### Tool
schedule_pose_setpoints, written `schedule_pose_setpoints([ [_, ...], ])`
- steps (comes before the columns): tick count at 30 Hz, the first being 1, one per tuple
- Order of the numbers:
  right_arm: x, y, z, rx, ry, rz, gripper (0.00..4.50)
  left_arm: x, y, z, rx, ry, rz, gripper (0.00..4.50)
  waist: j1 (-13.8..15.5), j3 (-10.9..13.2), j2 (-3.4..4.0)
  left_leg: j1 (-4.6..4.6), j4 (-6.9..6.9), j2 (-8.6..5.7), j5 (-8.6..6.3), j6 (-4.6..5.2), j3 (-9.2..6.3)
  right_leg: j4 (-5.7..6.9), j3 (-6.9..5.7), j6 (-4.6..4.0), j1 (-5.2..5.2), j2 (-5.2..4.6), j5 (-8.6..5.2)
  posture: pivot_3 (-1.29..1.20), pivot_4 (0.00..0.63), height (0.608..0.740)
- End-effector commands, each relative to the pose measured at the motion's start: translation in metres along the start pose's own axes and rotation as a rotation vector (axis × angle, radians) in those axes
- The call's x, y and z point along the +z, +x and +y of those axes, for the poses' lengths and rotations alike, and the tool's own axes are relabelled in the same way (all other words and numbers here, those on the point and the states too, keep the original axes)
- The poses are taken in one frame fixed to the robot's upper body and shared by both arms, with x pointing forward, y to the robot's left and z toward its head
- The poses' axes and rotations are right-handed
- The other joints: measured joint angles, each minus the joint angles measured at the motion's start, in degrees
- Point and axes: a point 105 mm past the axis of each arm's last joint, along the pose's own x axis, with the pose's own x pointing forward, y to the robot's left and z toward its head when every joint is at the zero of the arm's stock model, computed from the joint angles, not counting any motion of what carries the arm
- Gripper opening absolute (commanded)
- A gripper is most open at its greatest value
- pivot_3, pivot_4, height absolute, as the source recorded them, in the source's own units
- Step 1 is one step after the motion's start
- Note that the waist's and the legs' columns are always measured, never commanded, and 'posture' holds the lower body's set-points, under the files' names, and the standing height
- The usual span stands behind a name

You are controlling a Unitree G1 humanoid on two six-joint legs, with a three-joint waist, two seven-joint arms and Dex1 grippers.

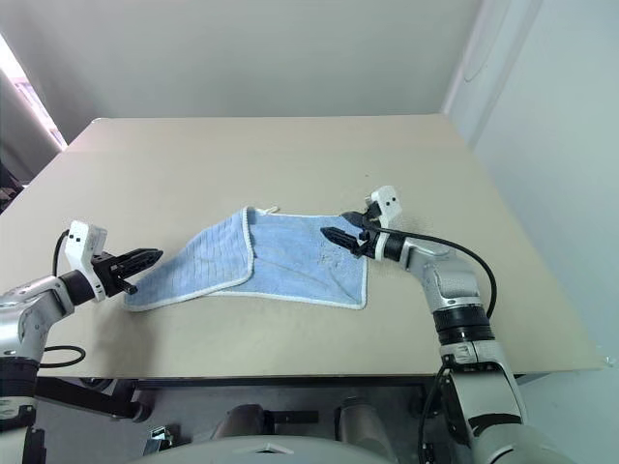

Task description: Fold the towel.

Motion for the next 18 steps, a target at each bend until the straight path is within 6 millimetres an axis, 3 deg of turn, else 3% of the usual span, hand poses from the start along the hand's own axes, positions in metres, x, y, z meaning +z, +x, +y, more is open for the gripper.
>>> schedule_pose_setpoints([
  [1, 0.016, -0.001, -0.009, -0.033, -0.039, -0.016, 3.86, 0.018, 0.000, -0.006, -0.017, 0.043, -0.055, 0.73, 0.0, 0.0, 0.00, 0.00, 0.00, 0.00, 0.00, 0.00, 0.00, 0.00, 0.00, 0.00, 0.00, 0.00, 0.00, 0.00, 0.000, 0.740],
  [10, -0.001, 0.013, -0.041, -0.204, -0.070, 0.126, 3.86, 0.026, 0.001, -0.011, -0.040, 0.065, -0.068, 0.73, -0.3, 0.0, 0.00, 0.02, 0.00, 0.00, 0.00, 0.00, 0.00, 0.01, 0.00, -0.01, 0.01, 0.01, 0.00, 0.00, 0.000, 0.740],
  [18, 0.000, 0.020, -0.043, -0.208, -0.081, 0.145, 3.86, 0.022, -0.001, -0.018, -0.057, 0.064, -0.061, 0.73, -1.3, 0.0, 0.00, -0.01, -0.01, 0.00, 0.00, 0.00, -0.01, 0.00, 0.01, 0.05, 0.02, 0.00, 0.03, 0.00, 0.000, 0.740],
])
